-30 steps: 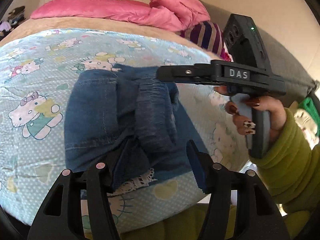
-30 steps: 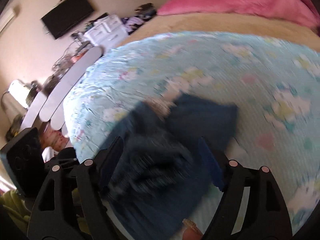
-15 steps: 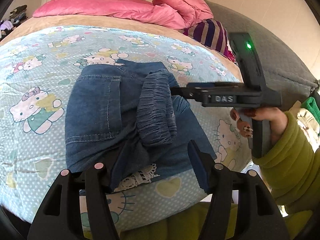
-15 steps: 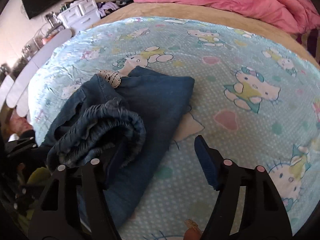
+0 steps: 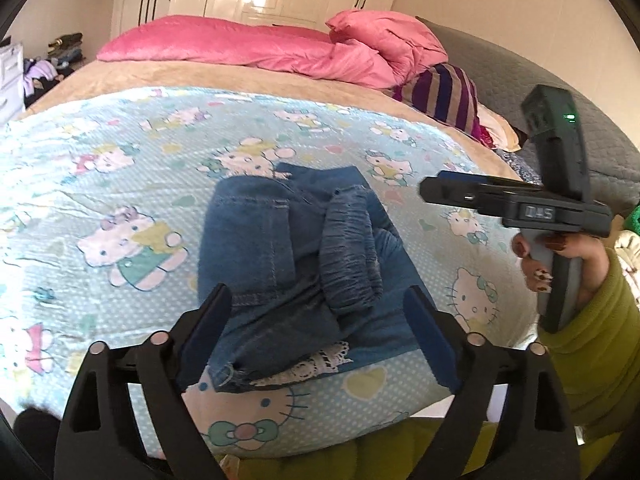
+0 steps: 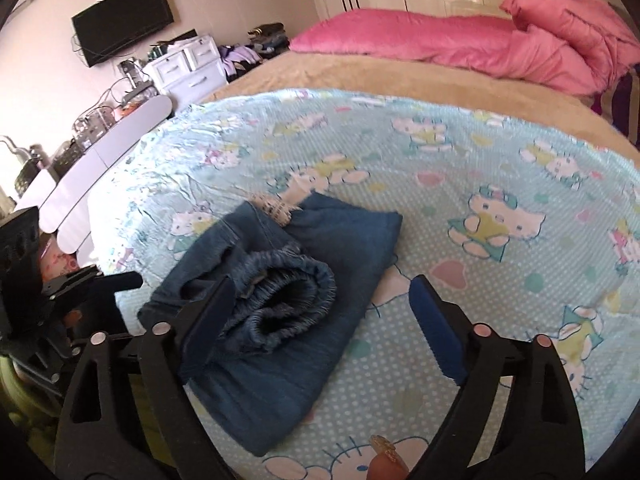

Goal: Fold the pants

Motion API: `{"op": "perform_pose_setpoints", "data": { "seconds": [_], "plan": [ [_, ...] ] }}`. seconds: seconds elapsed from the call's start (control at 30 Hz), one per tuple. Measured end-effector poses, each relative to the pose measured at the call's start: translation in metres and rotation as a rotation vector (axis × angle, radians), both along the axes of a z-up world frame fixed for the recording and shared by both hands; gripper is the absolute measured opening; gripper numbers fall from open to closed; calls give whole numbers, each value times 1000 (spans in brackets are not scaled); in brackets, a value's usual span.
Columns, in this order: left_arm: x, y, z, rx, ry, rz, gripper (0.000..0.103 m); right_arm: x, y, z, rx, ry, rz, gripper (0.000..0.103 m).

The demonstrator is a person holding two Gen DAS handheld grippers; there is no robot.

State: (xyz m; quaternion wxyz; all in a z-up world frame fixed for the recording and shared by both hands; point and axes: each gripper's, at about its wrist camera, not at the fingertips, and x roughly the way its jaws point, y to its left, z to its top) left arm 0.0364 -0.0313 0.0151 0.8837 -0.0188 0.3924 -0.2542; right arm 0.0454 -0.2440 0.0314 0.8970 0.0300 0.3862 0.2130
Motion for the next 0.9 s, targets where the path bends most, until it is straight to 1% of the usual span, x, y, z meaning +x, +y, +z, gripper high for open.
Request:
{"op": "perform_pose_setpoints", "data": {
  "seconds": [0.07,0.1,0.13,0.27,0.47,0.57,0.6,0.63,0.67,0.7,0.73,0.77,0.8,0.87,0.9],
  "plan": [
    [-1,1,3,11,-8,9,89,-6,0,6,1,-19,12,85],
    [0,1,3,17,-9,15,93,-11,1,10,-3,-35,22,86],
    [1,2,3,23,-11,23,95,-13,2,12,-8,-45,28,87],
    [6,9,2,31,1,55,97,-29,6,18,-57,-82,66,88],
    [27,24,-3,64,29,129,97,-57,30,3,-165,-80,178,89],
    [47,33,-5,73,53,161,95,-69,50,-6,-173,-62,272,89],
    [53,34,-5,83,58,170,93,-72,55,-8,-178,-60,298,89],
    [62,34,-6,98,64,175,85,-77,65,-11,-192,-71,337,89],
    [68,33,-7,100,73,167,64,-80,73,-12,-201,-80,370,88],
    [75,32,-8,95,91,156,53,-83,82,-13,-210,-90,405,86],
    [85,29,-12,73,130,131,48,-85,88,-15,-217,-96,431,77],
    [91,26,-15,66,146,117,39,-86,96,-16,-231,-104,462,69],
    [94,22,-18,67,154,111,32,-88,107,-17,-254,-125,501,65],
    [103,11,-24,85,164,86,32,-89,120,-19,-293,-157,546,52],
    [106,7,-27,93,170,78,32,-87,129,-20,-316,-173,568,49]
  ]
}}
